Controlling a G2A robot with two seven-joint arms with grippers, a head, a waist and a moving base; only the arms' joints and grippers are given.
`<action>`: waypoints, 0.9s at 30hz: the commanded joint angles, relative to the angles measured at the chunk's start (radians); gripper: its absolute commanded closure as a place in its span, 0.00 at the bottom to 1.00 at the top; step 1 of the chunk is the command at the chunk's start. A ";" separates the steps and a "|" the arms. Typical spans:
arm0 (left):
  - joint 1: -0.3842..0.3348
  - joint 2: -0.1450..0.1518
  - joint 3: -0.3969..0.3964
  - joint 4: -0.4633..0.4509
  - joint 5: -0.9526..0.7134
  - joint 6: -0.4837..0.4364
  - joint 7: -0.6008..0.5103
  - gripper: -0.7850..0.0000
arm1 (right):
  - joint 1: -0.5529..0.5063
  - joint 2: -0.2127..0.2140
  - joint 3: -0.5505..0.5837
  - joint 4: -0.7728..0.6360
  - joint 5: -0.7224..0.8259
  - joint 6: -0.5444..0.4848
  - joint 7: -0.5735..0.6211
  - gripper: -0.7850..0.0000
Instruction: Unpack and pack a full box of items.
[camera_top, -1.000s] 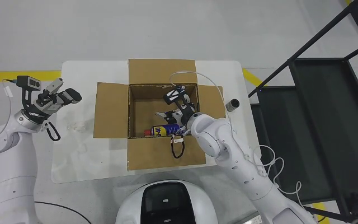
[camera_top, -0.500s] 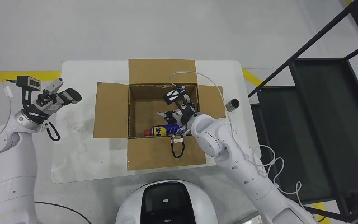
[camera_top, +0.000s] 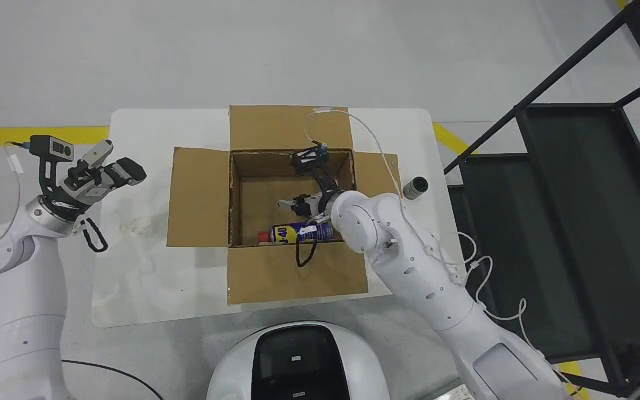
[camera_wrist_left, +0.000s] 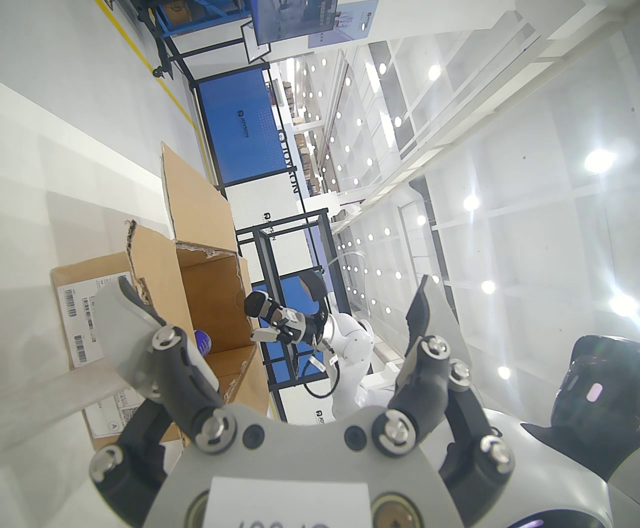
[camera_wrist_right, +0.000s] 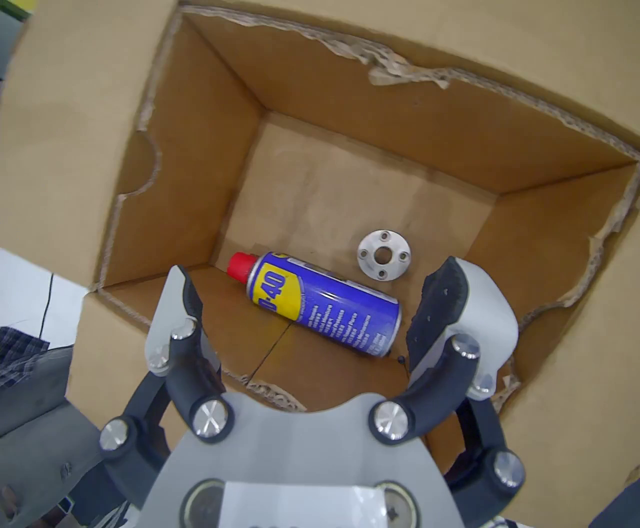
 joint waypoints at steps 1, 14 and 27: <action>0.000 0.000 0.000 0.000 0.000 0.000 0.000 0.00 | 0.032 -0.007 -0.020 0.051 -0.016 0.046 0.031 0.00; 0.000 0.000 0.000 0.000 0.000 0.000 0.000 0.00 | 0.102 -0.036 -0.054 0.212 0.045 0.095 0.034 0.00; 0.000 0.000 0.000 0.000 0.000 0.000 0.000 0.00 | 0.100 -0.040 -0.054 0.245 0.079 0.078 0.021 0.00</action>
